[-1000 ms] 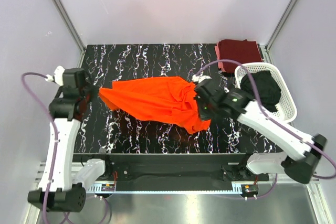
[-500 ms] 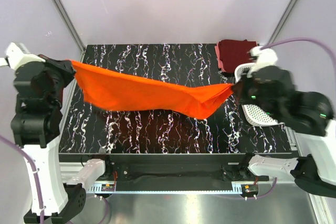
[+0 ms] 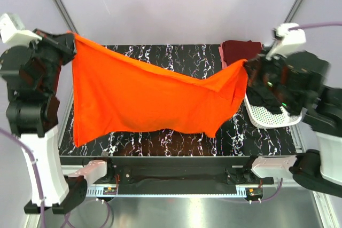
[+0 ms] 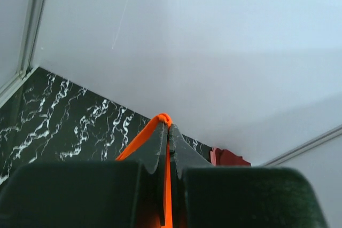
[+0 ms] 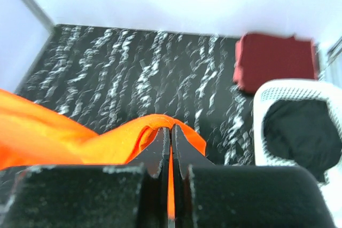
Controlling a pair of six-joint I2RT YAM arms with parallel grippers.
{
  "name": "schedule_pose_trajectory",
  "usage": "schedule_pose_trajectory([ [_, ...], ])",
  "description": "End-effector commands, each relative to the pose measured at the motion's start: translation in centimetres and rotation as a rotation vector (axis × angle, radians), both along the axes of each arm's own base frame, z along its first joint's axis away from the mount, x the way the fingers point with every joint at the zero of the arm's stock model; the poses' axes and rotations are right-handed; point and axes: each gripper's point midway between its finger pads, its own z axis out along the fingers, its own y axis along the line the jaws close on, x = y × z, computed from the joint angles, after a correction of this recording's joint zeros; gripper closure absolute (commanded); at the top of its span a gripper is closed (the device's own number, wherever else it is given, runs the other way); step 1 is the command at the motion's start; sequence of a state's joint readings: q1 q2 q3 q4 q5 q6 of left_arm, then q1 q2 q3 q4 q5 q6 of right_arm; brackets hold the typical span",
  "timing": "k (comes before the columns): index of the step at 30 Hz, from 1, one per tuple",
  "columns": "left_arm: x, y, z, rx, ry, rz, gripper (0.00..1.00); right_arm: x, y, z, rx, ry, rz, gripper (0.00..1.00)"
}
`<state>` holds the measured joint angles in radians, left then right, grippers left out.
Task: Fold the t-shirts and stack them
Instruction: Flatten the tshirt out
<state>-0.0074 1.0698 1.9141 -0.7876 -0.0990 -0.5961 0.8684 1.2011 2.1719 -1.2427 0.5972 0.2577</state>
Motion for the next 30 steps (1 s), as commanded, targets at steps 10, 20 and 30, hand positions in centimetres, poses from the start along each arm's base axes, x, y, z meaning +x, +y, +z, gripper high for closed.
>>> schedule_pose_trajectory([
  [10, 10.6, 3.2, 8.8, 0.115, -0.306, 0.122, 1.0, 18.2, 3.7, 5.3, -0.099, -0.233, -0.095, 1.0],
  [20, 18.7, 5.4, 13.0, -0.026, -0.522, 0.022, 1.0, 22.8, 4.2, 13.3, -0.044, -0.574, -0.114, 1.0],
  [30, 10.5, 4.2, 15.0, 0.011, -0.571, 0.009, 1.0, 13.9, -0.2, 19.6, -0.014, -0.741, -0.138, 1.0],
])
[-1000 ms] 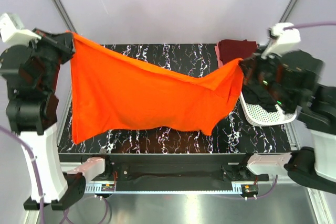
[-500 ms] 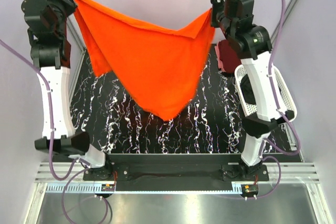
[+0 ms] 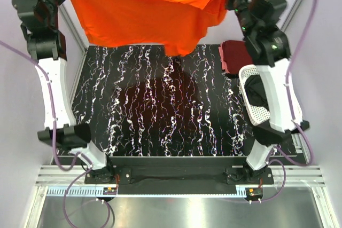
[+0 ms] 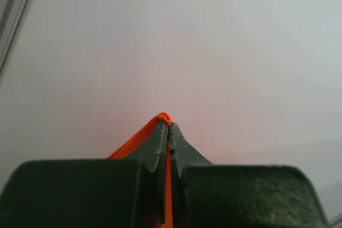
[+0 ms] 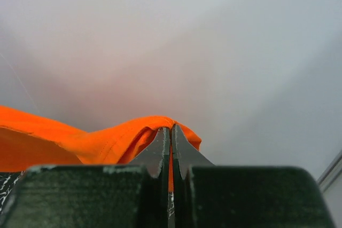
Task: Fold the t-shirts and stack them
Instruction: Flatten the tshirt out
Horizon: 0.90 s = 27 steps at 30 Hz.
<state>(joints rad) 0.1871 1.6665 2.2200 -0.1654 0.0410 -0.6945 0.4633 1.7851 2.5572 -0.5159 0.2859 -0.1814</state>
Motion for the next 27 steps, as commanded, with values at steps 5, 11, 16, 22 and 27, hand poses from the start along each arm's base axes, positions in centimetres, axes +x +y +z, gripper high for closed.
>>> schedule_pose_trajectory([
  [5, -15.8, -2.9, 7.0, 0.051, -0.247, -0.002, 1.0, -14.4, -6.6, 9.3, 0.117, -0.267, 0.034, 1.0],
  [11, -25.4, -4.0, 7.1, 0.09, -0.303, 0.06, 1.0, -22.4, -9.3, 9.3, 0.155, -0.313, 0.102, 1.0],
  [16, -27.2, -4.1, 6.6, 0.086, -0.303, 0.069, 1.0, -24.2, -9.5, 9.7, 0.155, -0.326, 0.134, 1.0],
  [22, -25.8, -3.9, 6.6, 0.069, -0.303, 0.058, 1.0, -21.9, -8.0, 10.0, 0.134, -0.334, 0.15, 1.0],
  [27, -22.7, -2.8, 6.4, 0.054, -0.314, 0.083, 1.0, -16.3, -5.5, 8.8, 0.083, -0.318, 0.128, 1.0],
])
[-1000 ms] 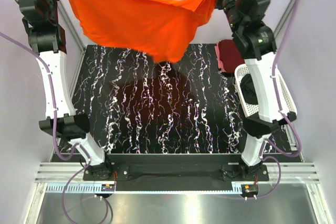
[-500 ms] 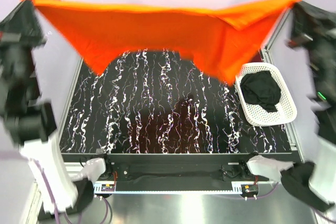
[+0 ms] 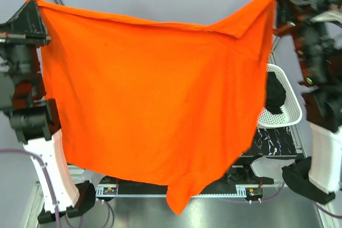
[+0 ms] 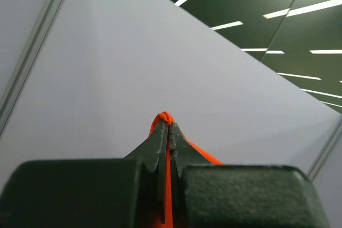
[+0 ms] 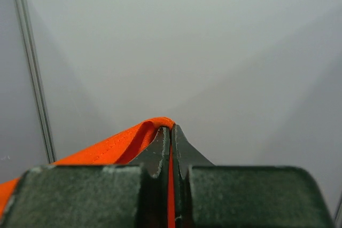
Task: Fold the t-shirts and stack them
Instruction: Flatten the tshirt out
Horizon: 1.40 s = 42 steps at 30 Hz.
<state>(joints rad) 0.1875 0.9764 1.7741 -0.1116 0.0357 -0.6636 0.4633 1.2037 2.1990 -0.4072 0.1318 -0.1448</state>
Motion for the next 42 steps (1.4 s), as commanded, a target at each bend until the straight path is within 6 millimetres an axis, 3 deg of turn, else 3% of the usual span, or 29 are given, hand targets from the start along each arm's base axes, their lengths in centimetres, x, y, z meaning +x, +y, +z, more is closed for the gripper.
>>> schedule_pose_trajectory([
  [1, 3.7, 2.1, -0.3, -0.037, -0.007, 0.062, 1.0, 5.1, 2.1, -0.4, -0.037, -0.018, -0.038, 1.0],
  [5, 8.6, 3.3, -1.1, -0.037, 0.001, 0.08, 1.0, 11.4, 5.2, -1.7, -0.069, -0.004, -0.042, 1.0],
  [7, 11.7, 3.9, -1.7, -0.038, 0.012, 0.08, 1.0, 12.5, 5.7, -0.6, -0.054, -0.05, -0.05, 1.0],
  [8, 12.0, 4.0, -0.8, -0.028, -0.022, 0.08, 1.0, 15.1, 6.7, -1.7, -0.07, -0.026, -0.06, 1.0],
  [9, 12.8, 4.1, -0.7, -0.025, -0.028, 0.077, 1.0, 16.0, 6.9, -1.5, -0.071, -0.032, -0.068, 1.0],
  [10, 13.6, 4.2, -0.4, -0.025, -0.032, 0.076, 1.0, 15.3, 6.5, 0.5, -0.049, -0.079, -0.069, 1.0],
  [11, 15.7, 4.6, -1.1, -0.027, -0.011, 0.077, 1.0, 18.2, 7.8, -1.0, -0.074, -0.051, -0.063, 1.0],
  [12, 15.6, 4.6, 0.2, -0.02, -0.041, 0.079, 1.0, 18.9, 7.8, -0.8, -0.078, -0.061, -0.069, 1.0],
  [13, 16.2, 4.8, 0.4, -0.014, -0.043, 0.084, 1.0, 17.8, 7.1, 1.3, -0.059, -0.114, -0.075, 1.0],
  [14, 17.8, 5.0, -0.1, -0.01, -0.028, 0.084, 1.0, 20.0, 7.8, 0.1, -0.072, -0.094, -0.082, 1.0],
  [16, 17.9, 5.1, 0.9, 0.004, -0.049, 0.097, 1.0, 20.9, 7.2, -0.1, -0.063, -0.105, -0.101, 1.0],
  [19, 19.5, 5.5, -0.6, 0.006, -0.004, 0.101, 1.0, 22.2, 6.5, -1.7, -0.061, -0.065, -0.106, 1.0],
  [21, 19.1, 5.2, -1.3, 0.007, 0.005, 0.091, 1.0, 21.9, 6.1, -2.3, -0.066, -0.042, -0.099, 1.0],
  [22, 20.5, 5.4, -4.2, -0.005, 0.065, 0.084, 1.0, 23.2, 6.5, -4.5, -0.089, 0.015, -0.099, 1.0],
  [24, 18.8, 5.1, -4.8, -0.015, 0.055, 0.079, 1.0, 22.0, 6.1, -4.8, -0.077, 0.028, -0.086, 1.0],
  [25, 19.6, 5.4, -7.7, -0.031, 0.111, 0.08, 1.0, 21.5, 5.9, -5.9, -0.076, 0.047, -0.081, 1.0],
  [27, 19.2, 5.3, -10.0, -0.037, 0.157, 0.082, 1.0, 21.0, 5.9, -7.3, -0.06, 0.084, -0.061, 1.0],
  [29, 18.1, 5.3, -14.3, -0.048, 0.23, 0.096, 1.0, 20.3, 6.1, -10.5, -0.049, 0.16, -0.023, 1.0],
  [30, 15.8, 4.8, -14.1, -0.046, 0.209, 0.098, 1.0, 20.8, 6.5, -13.4, -0.057, 0.21, -0.011, 1.0],
  [31, 15.6, 5.0, -16.3, -0.058, 0.248, 0.107, 1.0, 19.1, 6.3, -13.4, -0.034, 0.216, 0.022, 1.0],
  [32, 16.0, 5.2, -20.9, -0.074, 0.335, 0.111, 1.0, 18.6, 6.4, -14.7, -0.028, 0.245, 0.041, 1.0],
  [33, 15.3, 5.1, -22.9, -0.081, 0.367, 0.115, 1.0, 18.9, 6.8, -18.9, -0.054, 0.328, 0.049, 1.0],
  [34, 13.8, 5.2, -24.3, -0.096, 0.394, 0.133, 1.0, 17.1, 6.6, -18.9, -0.004, 0.338, 0.088, 1.0],
  [35, 13.6, 5.4, -28.7, -0.113, 0.478, 0.147, 1.0, 16.3, 7.3, -21.2, -0.025, 0.399, 0.133, 1.0],
  [36, 12.9, 5.4, -30.4, -0.117, 0.511, 0.152, 1.0, 15.9, 8.1, -25.3, -0.05, 0.488, 0.178, 1.0],
  [38, 10.7, 5.9, -34.1, -0.159, 0.588, 0.199, 1.0, 13.1, 8.2, -27.2, -0.002, 0.547, 0.241, 1.0],
  [39, 10.1, 6.1, -37.5, -0.189, 0.662, 0.219, 1.0, 12.2, 8.6, -31.2, -0.005, 0.643, 0.273, 1.0],
  [40, 9.0, 6.8, -40.3, -0.216, 0.746, 0.268, 1.0, 10.5, 8.6, -31.5, 0.032, 0.662, 0.304, 1.0],
  [42, 7.1, 7.3, -44.1, -0.262, 0.833, 0.32, 1.0, 8.4, 8.8, -35.6, 0.033, 0.777, 0.345, 1.0],
])
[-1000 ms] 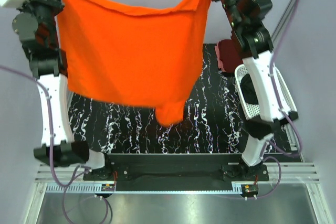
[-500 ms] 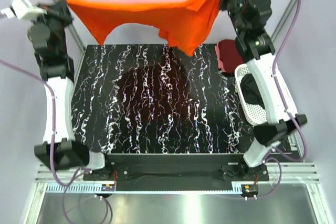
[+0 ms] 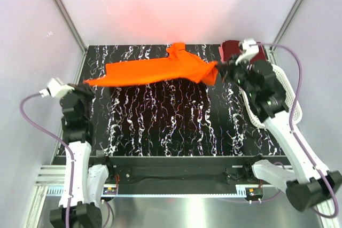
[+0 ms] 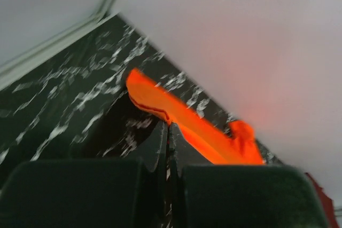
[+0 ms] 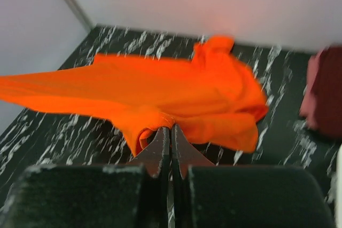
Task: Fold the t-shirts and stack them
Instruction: Flatten the tshirt out
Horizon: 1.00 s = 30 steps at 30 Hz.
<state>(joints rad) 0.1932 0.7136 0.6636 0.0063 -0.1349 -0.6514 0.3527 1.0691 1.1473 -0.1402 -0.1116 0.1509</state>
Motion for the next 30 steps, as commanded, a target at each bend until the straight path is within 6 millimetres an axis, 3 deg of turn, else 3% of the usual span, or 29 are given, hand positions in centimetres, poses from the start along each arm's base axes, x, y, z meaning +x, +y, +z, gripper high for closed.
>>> schedule_pose_trajectory([
  [1, -4.0, 2.9, -7.5, -0.049, 0.226, 0.21, 1.0, -4.4, 1.3, -3.5, 0.12, 0.17, 0.104, 1.0],
  [3, -5.9, 3.5, -9.8, -0.103, 0.277, 0.289, 1.0, -6.5, 1.7, -7.7, 0.112, 0.301, 0.147, 1.0],
  [4, -7.7, 4.1, -12.0, -0.124, 0.362, 0.36, 1.0, -7.6, 1.5, -8.3, 0.124, 0.33, 0.153, 1.0],
  [6, -9.4, 4.2, -13.9, -0.173, 0.428, 0.419, 1.0, -10.0, 1.3, -11.4, 0.122, 0.431, 0.169, 1.0],
  [11, -12.5, 4.9, -16.7, -0.281, 0.496, 0.589, 0.94, -14.4, 0.8, -15.8, 0.138, 0.62, 0.184, 1.0],
  [15, -12.0, 4.3, -17.0, -0.286, 0.515, 0.542, 0.95, -15.5, 0.7, -15.9, 0.191, 0.635, 0.174, 1.0],
  [27, -10.1, 4.1, -15.6, -0.257, 0.537, 0.483, 1.0, -14.5, 0.6, -15.9, 0.166, 0.673, 0.137, 1.0],
  [29, -9.1, 3.6, -14.0, -0.223, 0.519, 0.413, 1.0, -14.4, 0.7, -15.4, 0.168, 0.671, 0.138, 1.0],
  [30, -8.0, 3.2, -12.2, -0.211, 0.477, 0.36, 1.0, -14.1, 0.7, -14.3, 0.168, 0.647, 0.141, 1.0],
])
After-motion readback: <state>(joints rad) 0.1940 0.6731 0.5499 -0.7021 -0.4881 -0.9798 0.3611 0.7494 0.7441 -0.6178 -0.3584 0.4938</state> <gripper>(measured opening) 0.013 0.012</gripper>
